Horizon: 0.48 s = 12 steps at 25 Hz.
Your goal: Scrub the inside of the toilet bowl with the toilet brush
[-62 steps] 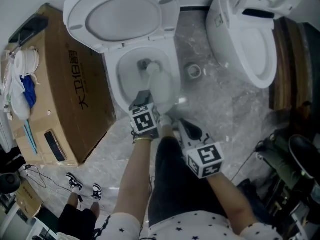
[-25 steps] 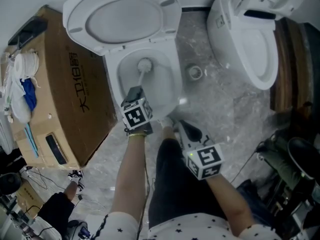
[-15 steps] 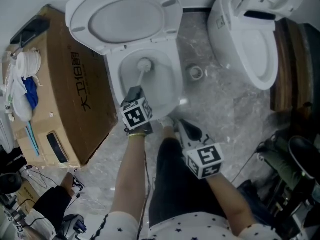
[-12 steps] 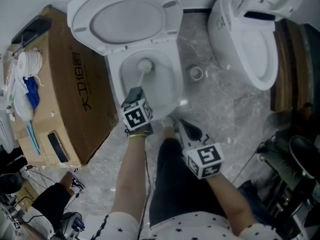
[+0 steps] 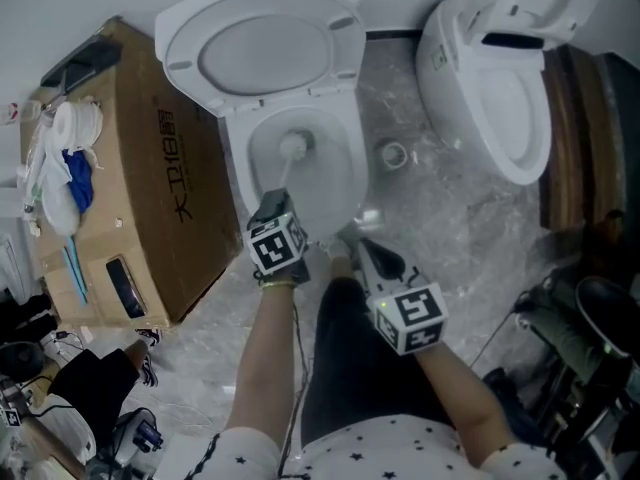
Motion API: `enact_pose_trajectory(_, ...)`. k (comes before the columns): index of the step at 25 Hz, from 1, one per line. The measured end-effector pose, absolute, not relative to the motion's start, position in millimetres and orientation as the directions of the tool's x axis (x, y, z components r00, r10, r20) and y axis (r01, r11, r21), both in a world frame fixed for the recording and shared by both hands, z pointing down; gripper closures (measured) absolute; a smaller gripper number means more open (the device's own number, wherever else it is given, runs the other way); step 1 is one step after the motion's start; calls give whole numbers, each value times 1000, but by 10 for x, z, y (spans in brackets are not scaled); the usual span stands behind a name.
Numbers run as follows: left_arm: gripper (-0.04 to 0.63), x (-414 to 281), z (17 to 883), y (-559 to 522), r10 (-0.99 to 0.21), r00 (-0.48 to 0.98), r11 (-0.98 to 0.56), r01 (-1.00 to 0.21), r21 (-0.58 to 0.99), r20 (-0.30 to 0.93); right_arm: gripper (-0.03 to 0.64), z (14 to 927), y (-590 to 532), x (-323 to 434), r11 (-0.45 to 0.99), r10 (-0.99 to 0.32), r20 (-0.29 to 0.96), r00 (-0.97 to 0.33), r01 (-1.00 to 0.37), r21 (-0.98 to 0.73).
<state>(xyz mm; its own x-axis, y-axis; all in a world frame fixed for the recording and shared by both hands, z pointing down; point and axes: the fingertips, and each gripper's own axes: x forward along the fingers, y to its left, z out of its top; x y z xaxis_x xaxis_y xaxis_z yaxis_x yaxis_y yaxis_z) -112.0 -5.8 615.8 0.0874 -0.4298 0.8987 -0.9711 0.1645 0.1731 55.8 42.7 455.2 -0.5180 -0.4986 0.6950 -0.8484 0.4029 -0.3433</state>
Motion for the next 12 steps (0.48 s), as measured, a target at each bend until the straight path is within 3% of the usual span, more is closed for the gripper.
enact_pose_trajectory(12, 448, -1116, 5613, 210, -469, 98, 187, -960, 207, 878, 611, 4171, 524, 573, 461, -504, 683, -528, -834, -304)
